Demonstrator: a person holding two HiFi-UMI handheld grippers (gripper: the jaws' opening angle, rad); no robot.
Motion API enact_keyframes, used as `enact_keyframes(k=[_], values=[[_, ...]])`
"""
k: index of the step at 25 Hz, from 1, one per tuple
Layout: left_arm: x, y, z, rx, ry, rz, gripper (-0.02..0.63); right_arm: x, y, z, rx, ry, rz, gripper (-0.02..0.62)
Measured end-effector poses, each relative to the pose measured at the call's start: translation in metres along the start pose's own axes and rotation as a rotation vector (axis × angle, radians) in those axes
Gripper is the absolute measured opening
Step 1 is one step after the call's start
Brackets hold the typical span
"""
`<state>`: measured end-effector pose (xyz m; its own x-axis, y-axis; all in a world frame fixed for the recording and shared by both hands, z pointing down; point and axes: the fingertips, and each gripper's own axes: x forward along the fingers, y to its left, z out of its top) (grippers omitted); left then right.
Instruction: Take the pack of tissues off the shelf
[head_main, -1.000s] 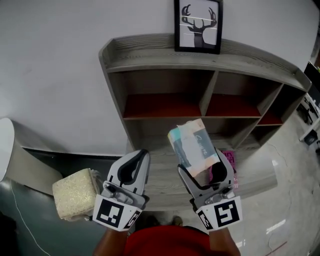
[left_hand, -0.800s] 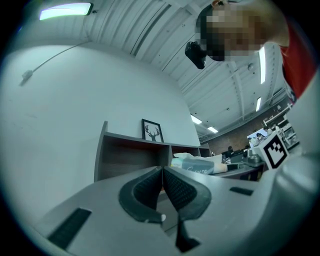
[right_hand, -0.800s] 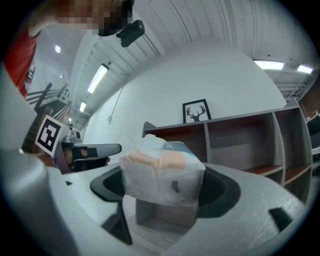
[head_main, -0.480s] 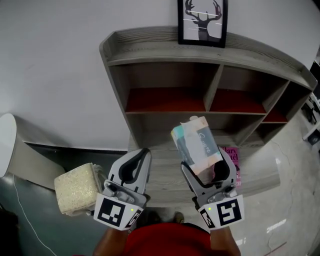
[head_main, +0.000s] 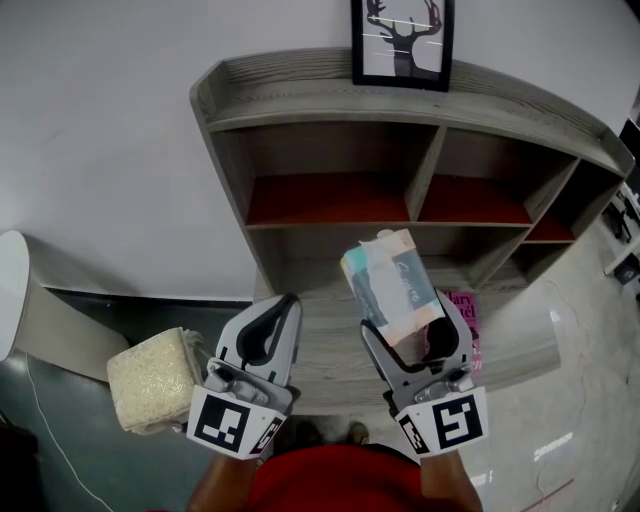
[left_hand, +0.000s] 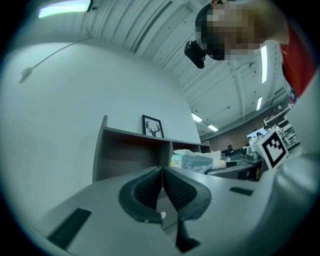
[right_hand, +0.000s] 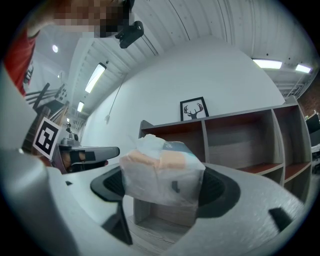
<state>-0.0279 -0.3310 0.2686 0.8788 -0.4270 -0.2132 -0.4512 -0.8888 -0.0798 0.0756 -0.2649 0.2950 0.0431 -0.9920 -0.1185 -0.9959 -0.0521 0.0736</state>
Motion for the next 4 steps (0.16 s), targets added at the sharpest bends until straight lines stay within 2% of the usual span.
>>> enact_keyframes(k=[4], values=[[0.0005, 0.0006, -0.0012, -0.002, 0.001, -0.003, 0.012, 0.0011, -0.0005, -0.0017, 0.000, 0.006, -0.007, 0.396]])
